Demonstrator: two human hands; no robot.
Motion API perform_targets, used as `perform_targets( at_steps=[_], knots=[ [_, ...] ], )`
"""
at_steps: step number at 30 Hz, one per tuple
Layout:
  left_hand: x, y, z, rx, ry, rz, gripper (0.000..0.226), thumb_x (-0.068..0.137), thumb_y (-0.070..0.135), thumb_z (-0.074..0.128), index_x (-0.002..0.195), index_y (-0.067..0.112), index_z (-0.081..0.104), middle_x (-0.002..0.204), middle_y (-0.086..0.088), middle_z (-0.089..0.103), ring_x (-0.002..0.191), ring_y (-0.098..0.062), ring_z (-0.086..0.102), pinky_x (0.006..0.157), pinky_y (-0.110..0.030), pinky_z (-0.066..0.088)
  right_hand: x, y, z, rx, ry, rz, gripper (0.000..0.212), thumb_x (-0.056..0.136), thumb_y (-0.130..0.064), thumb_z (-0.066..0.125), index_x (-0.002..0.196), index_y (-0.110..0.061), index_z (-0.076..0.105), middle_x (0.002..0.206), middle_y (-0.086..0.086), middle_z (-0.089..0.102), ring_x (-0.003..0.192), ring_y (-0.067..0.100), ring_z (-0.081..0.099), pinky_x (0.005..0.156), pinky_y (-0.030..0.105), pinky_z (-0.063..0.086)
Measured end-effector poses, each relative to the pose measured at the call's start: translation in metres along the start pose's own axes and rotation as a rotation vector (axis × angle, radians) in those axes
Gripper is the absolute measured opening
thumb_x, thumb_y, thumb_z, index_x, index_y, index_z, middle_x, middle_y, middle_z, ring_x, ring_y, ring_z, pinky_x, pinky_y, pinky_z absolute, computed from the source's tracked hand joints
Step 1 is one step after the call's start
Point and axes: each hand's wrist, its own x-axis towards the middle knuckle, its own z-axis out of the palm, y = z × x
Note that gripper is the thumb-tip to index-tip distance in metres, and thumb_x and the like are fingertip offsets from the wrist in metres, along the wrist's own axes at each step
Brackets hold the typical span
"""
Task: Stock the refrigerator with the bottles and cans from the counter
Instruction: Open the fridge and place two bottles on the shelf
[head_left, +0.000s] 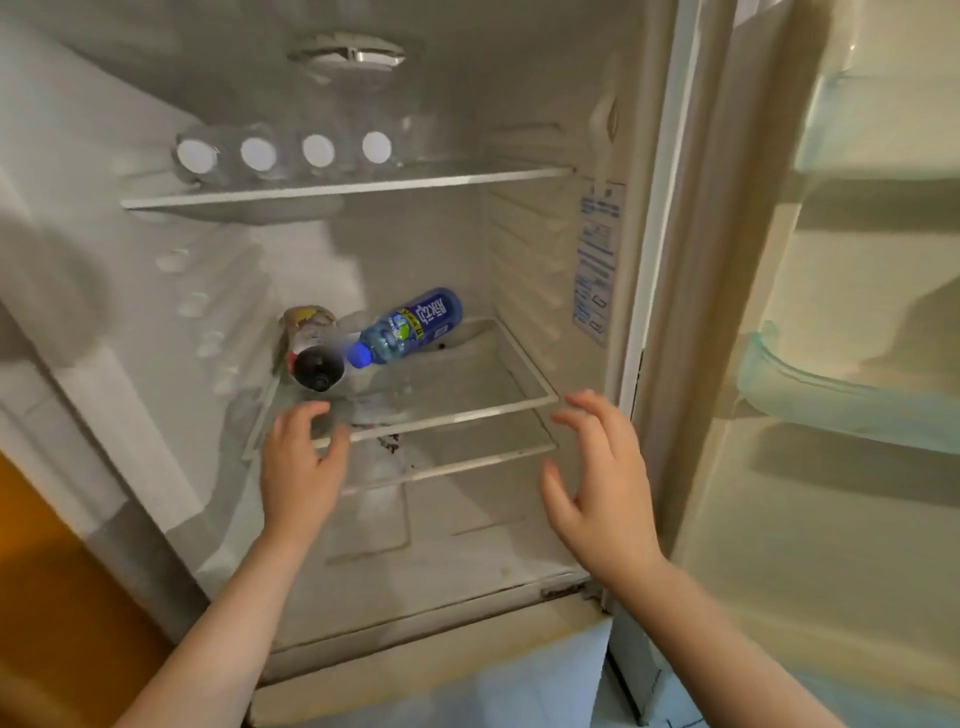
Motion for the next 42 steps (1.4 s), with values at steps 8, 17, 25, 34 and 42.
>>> perform_targets(
  at_steps=[8, 17, 25, 34, 42],
  knots=[
    [0.097, -0.037, 0.045, -0.011, -0.020, -0.182, 0.054, 0.083, 0.019, 0.068, 0.130, 0.001, 0.048, 0.131, -0.022, 0.046, 0.124, -0.033, 0.041, 0.102, -0.036, 0.033, 0.092, 0.026, 0.103, -0.075, -0.315, 0.058, 0.039, 0.077, -0.013, 0.066, 0.114, -0.004, 0.058, 0.125, 0.011, 0.052, 0.115, 0.031, 0.050, 0.095, 0.029, 0.036],
    [0.147, -0.068, 0.084, 0.101, -0.055, -0.145, 0.078, 0.061, 0.005, 0.081, 0.129, -0.008, 0.045, 0.123, -0.032, 0.043, 0.111, -0.048, 0.044, 0.095, -0.045, 0.035, 0.180, 0.039, 0.212, -0.130, -0.467, 0.011, 0.047, 0.081, -0.016, 0.058, 0.126, -0.009, 0.048, 0.131, 0.009, 0.043, 0.121, 0.029, 0.042, 0.098, 0.033, 0.035],
    [0.147, -0.082, 0.086, 0.097, -0.152, -0.118, 0.081, 0.077, 0.003, 0.070, 0.144, 0.002, 0.025, 0.148, -0.025, 0.020, 0.128, -0.044, 0.038, 0.104, -0.045, 0.038, 0.228, 0.035, 0.267, -0.212, -0.524, -0.206, 0.067, 0.075, -0.006, 0.057, 0.139, -0.014, 0.037, 0.143, 0.006, 0.035, 0.134, 0.027, 0.029, 0.109, 0.034, 0.027],
    [0.141, -0.079, 0.081, 0.226, -0.200, -0.070, 0.081, 0.086, 0.015, 0.062, 0.149, 0.012, 0.010, 0.155, -0.016, 0.007, 0.132, -0.034, 0.037, 0.100, -0.037, 0.042, 0.254, 0.039, 0.297, -0.439, -0.749, -0.420, 0.077, 0.084, -0.006, 0.059, 0.148, -0.021, 0.018, 0.154, -0.001, 0.017, 0.143, 0.019, 0.013, 0.111, 0.050, 0.022],
    [0.163, -0.054, 0.062, 0.316, -0.005, -0.007, 0.059, 0.089, 0.039, 0.057, 0.139, 0.016, 0.037, 0.132, -0.010, 0.052, 0.109, -0.033, 0.057, 0.082, -0.039, 0.046, 0.237, 0.068, 0.275, -0.206, -0.574, -0.490, 0.062, 0.085, -0.017, 0.061, 0.142, -0.014, 0.038, 0.148, 0.005, 0.036, 0.137, 0.022, 0.031, 0.104, 0.044, 0.035]
  ],
)
